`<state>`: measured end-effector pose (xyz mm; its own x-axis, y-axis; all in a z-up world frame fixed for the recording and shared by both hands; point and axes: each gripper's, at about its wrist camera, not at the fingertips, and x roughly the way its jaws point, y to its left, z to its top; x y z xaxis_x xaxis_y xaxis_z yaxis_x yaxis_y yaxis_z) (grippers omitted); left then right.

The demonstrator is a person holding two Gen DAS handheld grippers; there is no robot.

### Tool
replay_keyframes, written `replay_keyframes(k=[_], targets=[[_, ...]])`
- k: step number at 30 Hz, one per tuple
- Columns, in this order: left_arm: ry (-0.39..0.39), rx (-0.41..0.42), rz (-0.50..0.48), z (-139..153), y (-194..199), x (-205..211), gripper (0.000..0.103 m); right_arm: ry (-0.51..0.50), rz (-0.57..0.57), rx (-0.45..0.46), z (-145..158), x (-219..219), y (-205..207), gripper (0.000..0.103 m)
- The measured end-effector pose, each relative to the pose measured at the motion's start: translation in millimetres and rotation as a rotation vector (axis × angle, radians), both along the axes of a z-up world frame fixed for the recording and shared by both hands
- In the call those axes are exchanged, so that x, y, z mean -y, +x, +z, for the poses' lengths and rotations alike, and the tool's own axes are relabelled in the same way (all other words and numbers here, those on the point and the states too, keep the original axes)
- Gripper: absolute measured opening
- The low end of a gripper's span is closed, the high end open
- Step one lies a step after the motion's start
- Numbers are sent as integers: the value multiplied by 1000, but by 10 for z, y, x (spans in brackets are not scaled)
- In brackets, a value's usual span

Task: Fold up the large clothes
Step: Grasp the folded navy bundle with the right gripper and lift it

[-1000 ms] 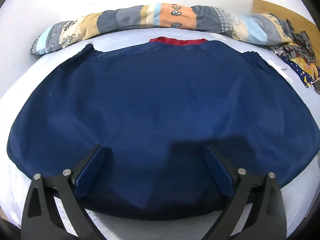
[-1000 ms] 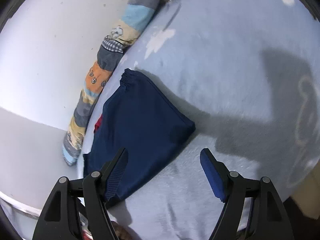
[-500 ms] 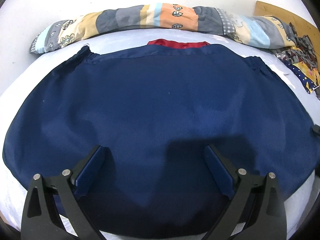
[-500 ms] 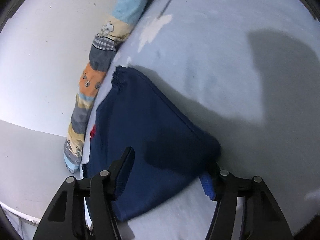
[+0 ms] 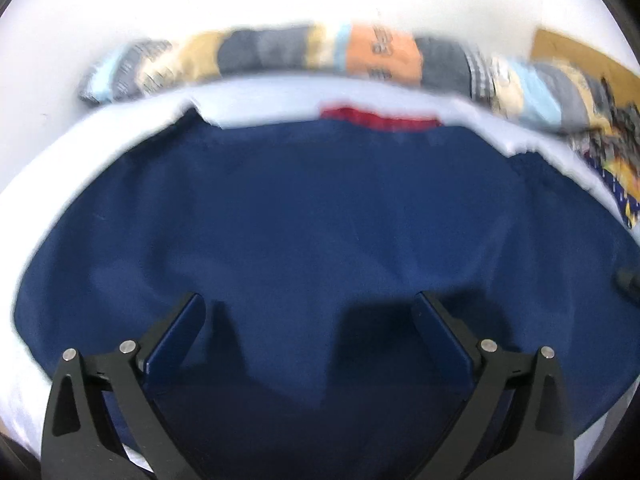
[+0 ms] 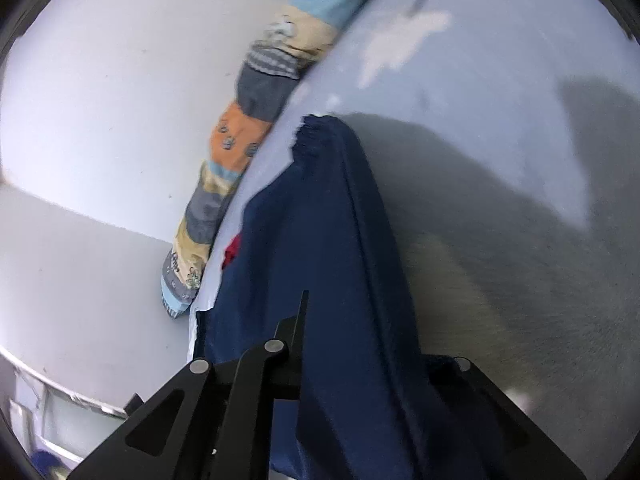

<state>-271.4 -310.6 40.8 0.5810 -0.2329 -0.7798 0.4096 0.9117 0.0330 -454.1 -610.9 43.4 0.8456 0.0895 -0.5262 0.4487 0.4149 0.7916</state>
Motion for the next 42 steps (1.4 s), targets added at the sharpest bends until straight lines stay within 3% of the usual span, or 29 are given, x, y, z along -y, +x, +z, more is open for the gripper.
replay_keyframes(k=[2, 7, 11, 13, 20, 24, 27, 29, 35, 37, 39, 42], targets=[[26, 13, -19, -30, -1, 36, 103, -1, 10, 26, 44, -17, 17, 14], [-67, 29, 16, 40, 17, -110, 103, -16, 22, 43, 129, -52, 46, 14], [35, 19, -9, -47, 20, 67, 103, -19, 31, 43, 143, -88, 26, 14], [32, 10, -9, -32, 27, 45, 103, -22, 31, 41, 180, -96, 53, 14], [-52, -23, -36, 177, -3, -417, 103, -93, 37, 1, 473, -264, 151, 13], [-43, -43, -47, 265, 189, -692, 103, -141, 42, -30, 763, -454, 322, 13], [-42, -31, -26, 394, 388, -937, 103, -208, 63, -65, 979, -718, 546, 13], [-97, 2, -1, 593, 511, -1183, 103, -252, 90, -85, 1136, -953, 748, 13], [-170, 142, 121, 1086, 919, -2153, 103, -376, 225, -145, 1367, -1930, 1582, 14], [-181, 162, 198, 1082, 1010, -2527, 103, -434, 276, -168, 1321, -2358, 1904, 13], [-195, 124, 270, 1008, 1123, -2841, 103, -525, 326, -217, 1184, -2858, 2264, 13], [-183, 65, 326, 881, 1257, -3108, 103, -554, 400, -275, 717, -3433, 2686, 13]])
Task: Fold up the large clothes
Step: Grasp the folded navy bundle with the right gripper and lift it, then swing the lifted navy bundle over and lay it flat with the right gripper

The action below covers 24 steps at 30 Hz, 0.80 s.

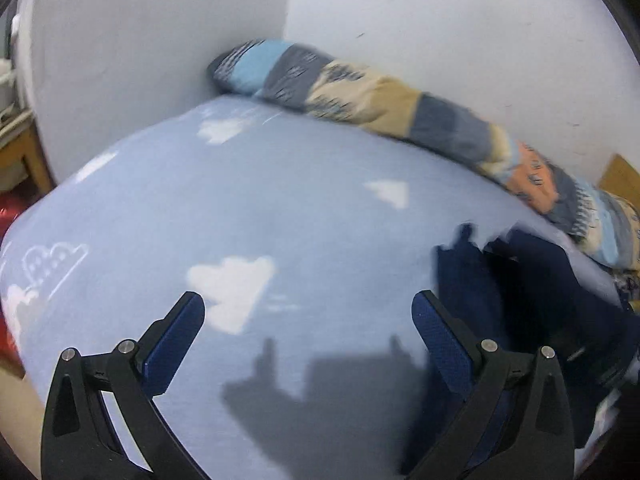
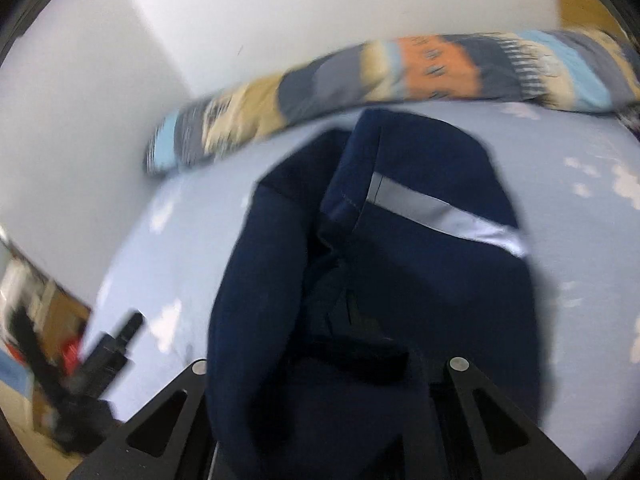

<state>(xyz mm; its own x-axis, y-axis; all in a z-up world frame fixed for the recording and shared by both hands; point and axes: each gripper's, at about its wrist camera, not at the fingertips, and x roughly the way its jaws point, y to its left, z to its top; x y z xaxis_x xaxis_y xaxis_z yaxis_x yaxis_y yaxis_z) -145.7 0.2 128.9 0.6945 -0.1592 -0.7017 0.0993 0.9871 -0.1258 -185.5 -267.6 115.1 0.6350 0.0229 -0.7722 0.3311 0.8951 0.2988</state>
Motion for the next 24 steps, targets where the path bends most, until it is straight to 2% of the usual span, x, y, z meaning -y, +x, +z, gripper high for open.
replay_keyframes(k=[3, 4, 6, 11, 13, 15, 17, 19, 20, 21, 22, 24], targets=[[-9, -29, 19, -59, 59, -110, 103, -39, 31, -81, -500, -328, 209, 13], [-20, -37, 17, -60, 70, -117, 103, -39, 25, -86, -576, -345, 202, 13], [-38, -29, 8, -28, 67, -96, 103, -47, 27, -75, -549, -332, 192, 13], [-53, -17, 4, 37, 177, -59, 103, -96, 75, 1, -203, -437, 121, 12], [-61, -28, 1, 25, 191, -51, 103, -115, 105, -8, -260, -574, 131, 12], [-78, -45, 1, 4, 196, -64, 103, -178, 178, -42, -428, -767, 127, 12], [-94, -59, -3, -13, 204, -83, 103, -302, 257, -107, -657, -980, 108, 15], [-103, -63, -5, -12, 203, -103, 103, -361, 269, -87, -638, -1056, 38, 24], [-108, -65, -10, -8, 201, -109, 103, -355, 282, -85, -604, -1081, 8, 28], [-112, -66, -15, -7, 198, -110, 103, -325, 307, -81, -575, -1094, -30, 45], [-115, -69, -19, -7, 201, -109, 103, -276, 353, -78, -535, -1112, -91, 55], [-142, -84, -33, 3, 204, -107, 103, -214, 425, -55, -430, -1153, -263, 54]])
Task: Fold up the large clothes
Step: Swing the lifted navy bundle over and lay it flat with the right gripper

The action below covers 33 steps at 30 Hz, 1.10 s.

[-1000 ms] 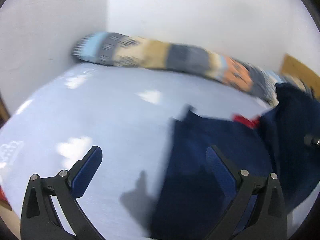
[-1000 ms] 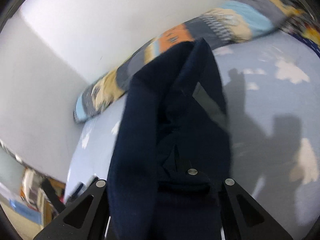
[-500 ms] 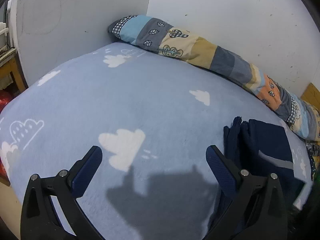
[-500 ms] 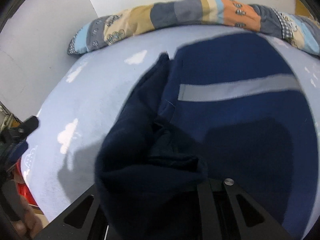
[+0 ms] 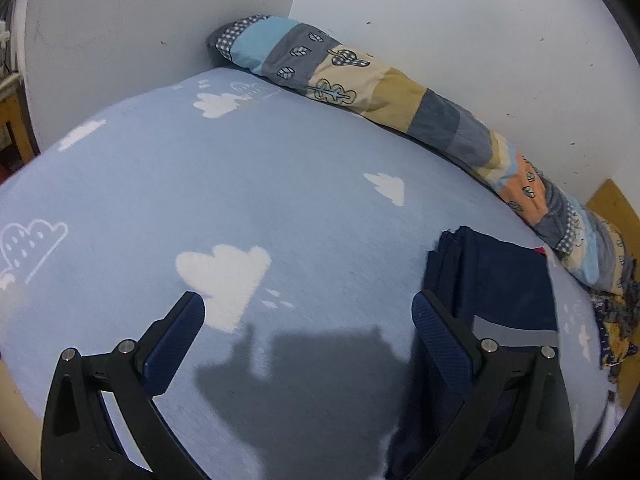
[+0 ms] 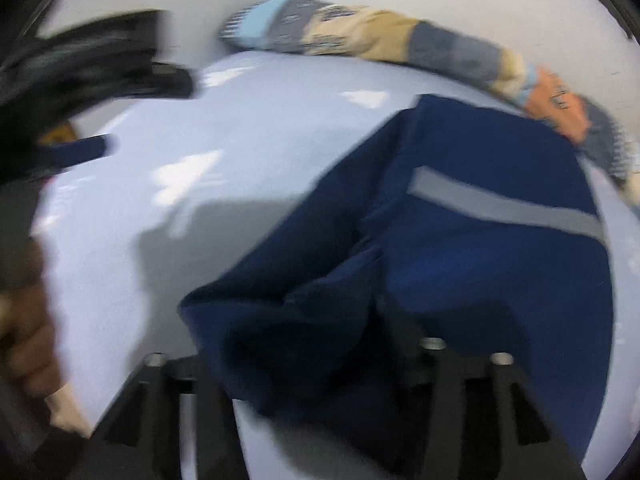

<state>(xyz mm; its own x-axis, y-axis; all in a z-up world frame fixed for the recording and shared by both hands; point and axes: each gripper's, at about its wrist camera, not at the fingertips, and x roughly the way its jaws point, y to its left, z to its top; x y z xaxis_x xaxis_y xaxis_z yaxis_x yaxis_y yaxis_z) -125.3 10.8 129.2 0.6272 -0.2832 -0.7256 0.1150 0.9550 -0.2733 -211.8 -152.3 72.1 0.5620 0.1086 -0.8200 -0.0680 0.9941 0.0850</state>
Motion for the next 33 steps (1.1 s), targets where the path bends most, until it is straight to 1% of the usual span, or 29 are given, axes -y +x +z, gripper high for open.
replay_keyframes(k=[1, 2, 3, 4, 5, 6, 7, 8, 10, 11, 12, 13, 15, 18, 19, 20, 21, 22, 23, 24, 25, 26, 27, 28, 29, 30, 31, 32, 33], targets=[[-18, -3, -13, 12, -8, 10, 103, 75, 43, 18, 100, 40, -155, 50], [-29, -2, -26, 29, -23, 23, 103, 151, 61, 43, 199, 129, -298, 50], [-38, 4, -46, 52, -45, 50, 103, 199, 55, 60, 268, 226, -403, 50], [-47, 8, -70, 77, -68, 86, 103, 238, 23, 79, 363, 398, -540, 50], [-55, 13, -113, 113, -108, 154, 103, 251, -11, 95, 439, 560, -639, 50], [-55, 21, -145, 145, -143, 220, 103, 243, -46, 114, 505, 705, -717, 50], [-51, 31, -182, 177, -191, 299, 103, 204, -91, 131, 571, 845, -779, 50], [-46, 45, -244, 217, -269, 421, 103, 148, -147, 144, 628, 1006, -820, 49], [-47, 72, -338, 273, -408, 605, 103, 103, -221, 156, 686, 1273, -897, 34], [-49, 87, -395, 297, -499, 710, 103, 106, -254, 152, 695, 1410, -932, 30], [-49, 99, -456, 311, -591, 833, 103, 110, -287, 152, 683, 1545, -950, 19], [-54, 100, -505, 310, -669, 926, 103, 114, -305, 148, 659, 1607, -958, 17], [-45, 97, -608, 258, -838, 1141, 103, 168, -302, 141, 554, 1683, -956, 17], [16, 90, -699, 82, -999, 1366, 103, 181, -266, 110, 316, 1641, -862, 17], [45, 68, -712, -20, -1000, 1417, 103, 164, -259, 96, 231, 1638, -858, 16], [94, 30, -705, -160, -964, 1454, 103, 135, -260, 69, 83, 1634, -832, 14], [170, -21, -668, -354, -879, 1466, 103, 130, -261, 38, -93, 1656, -803, 15], [267, -78, -621, -569, -783, 1458, 103, 150, -262, 10, -227, 1677, -780, 16], [314, -121, -600, -712, -721, 1430, 103, 174, -252, 8, -327, 1680, -771, 16], [266, -158, -594, -766, -654, 1359, 103, 186, -238, 11, -346, 1693, -762, 15], [237, -178, -579, -739, -607, 1311, 103, 195, -230, -2, -329, 1705, -743, 15], [226, -179, -561, -678, -583, 1267, 103, 203, -224, -22, -274, 1722, -714, 14], [199, -160, -549, -564, -571, 1228, 102, 219, -217, -37, -215, 1745, -694, 14], [148, -130, -548, -446, -571, 1193, 102, 262, -212, -36, -123, 1804, -678, 17], [83, -93, -553, -298, -557, 1172, 102, 314, -210, -2, 10, 1883, -670, 17], [35, -42, -553, -141, -533, 1183, 102, 330, -211, 31, 121, 1951, -640, 18], [20, 7, -538, -26, -501, 1214, 102, 321, -216, 64, 245, 1998, -605, 21], [9, 54, -514, 73, -461, 1258, 102, 279, -232, 88, 380, 2062, -491, 21], [-9, 78, -495, 148, -395, 1332, 102, 249, -246, 87, 441, 2101, -387, 22]])
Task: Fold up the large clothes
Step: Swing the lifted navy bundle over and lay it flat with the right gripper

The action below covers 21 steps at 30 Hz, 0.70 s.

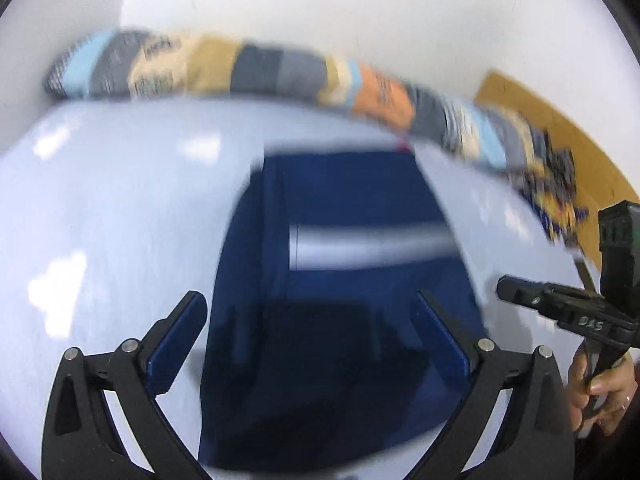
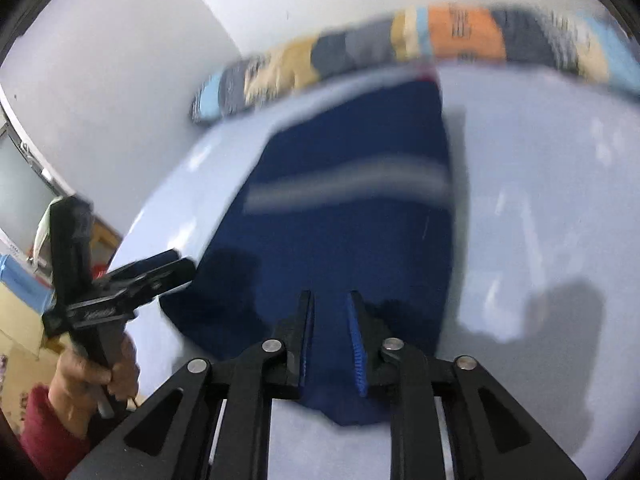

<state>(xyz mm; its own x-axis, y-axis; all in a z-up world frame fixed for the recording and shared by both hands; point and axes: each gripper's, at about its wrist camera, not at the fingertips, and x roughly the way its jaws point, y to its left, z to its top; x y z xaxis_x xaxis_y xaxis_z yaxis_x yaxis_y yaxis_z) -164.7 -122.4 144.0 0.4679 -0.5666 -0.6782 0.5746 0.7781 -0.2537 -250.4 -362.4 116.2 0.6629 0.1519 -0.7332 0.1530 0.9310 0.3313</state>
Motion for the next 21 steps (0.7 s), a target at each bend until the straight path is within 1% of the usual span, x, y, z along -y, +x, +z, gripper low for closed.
replay_keyframes(k=[2, 4, 6, 7, 9, 10, 11, 12, 13, 14, 15, 16, 17, 18, 20, 21], targets=[[-16, -2, 30, 83, 186, 204, 102, -35, -34, -5, 123, 140, 326, 23], [-38, -12, 35, 101, 348, 366, 102, -63, -65, -3, 195, 229, 601, 23], [-9, -10, 50, 68, 465, 530, 102, -71, -84, -11, 220, 313, 917, 23], [15, -7, 56, 34, 536, 618, 102, -75, -89, -18, 216, 351, 1099, 23], [96, -35, 78, -141, 693, 787, 102, -93, -105, -47, 137, 405, 1391, 23], [149, -42, 87, -231, 753, 859, 102, -87, -112, -63, 70, 445, 1531, 23], [219, -56, 109, -359, 865, 931, 102, -81, -120, -83, -19, 521, 1592, 23], [259, -87, 120, -498, 909, 902, 102, -88, -133, -113, -124, 571, 1715, 23], [301, -160, 132, -690, 1010, 875, 103, -91, -142, -148, -248, 614, 1821, 23], [308, -248, 131, -870, 1109, 844, 103, -65, -142, -193, -394, 656, 1896, 22], [272, -329, 119, -1007, 1183, 784, 103, -42, -139, -232, -517, 708, 1934, 20], [242, -356, 120, -1038, 1222, 733, 103, -20, -135, -272, -643, 742, 1973, 21], [235, -357, 121, -1016, 1233, 714, 103, -9, -131, -290, -740, 772, 1985, 21], [235, -342, 118, -964, 1214, 708, 103, -2, -133, -279, -729, 789, 1967, 21], [218, -305, 109, -835, 1152, 671, 103, 8, -125, -241, -595, 774, 1857, 21], [200, -287, 105, -742, 1117, 633, 103, 6, -118, -212, -477, 743, 1760, 22]])
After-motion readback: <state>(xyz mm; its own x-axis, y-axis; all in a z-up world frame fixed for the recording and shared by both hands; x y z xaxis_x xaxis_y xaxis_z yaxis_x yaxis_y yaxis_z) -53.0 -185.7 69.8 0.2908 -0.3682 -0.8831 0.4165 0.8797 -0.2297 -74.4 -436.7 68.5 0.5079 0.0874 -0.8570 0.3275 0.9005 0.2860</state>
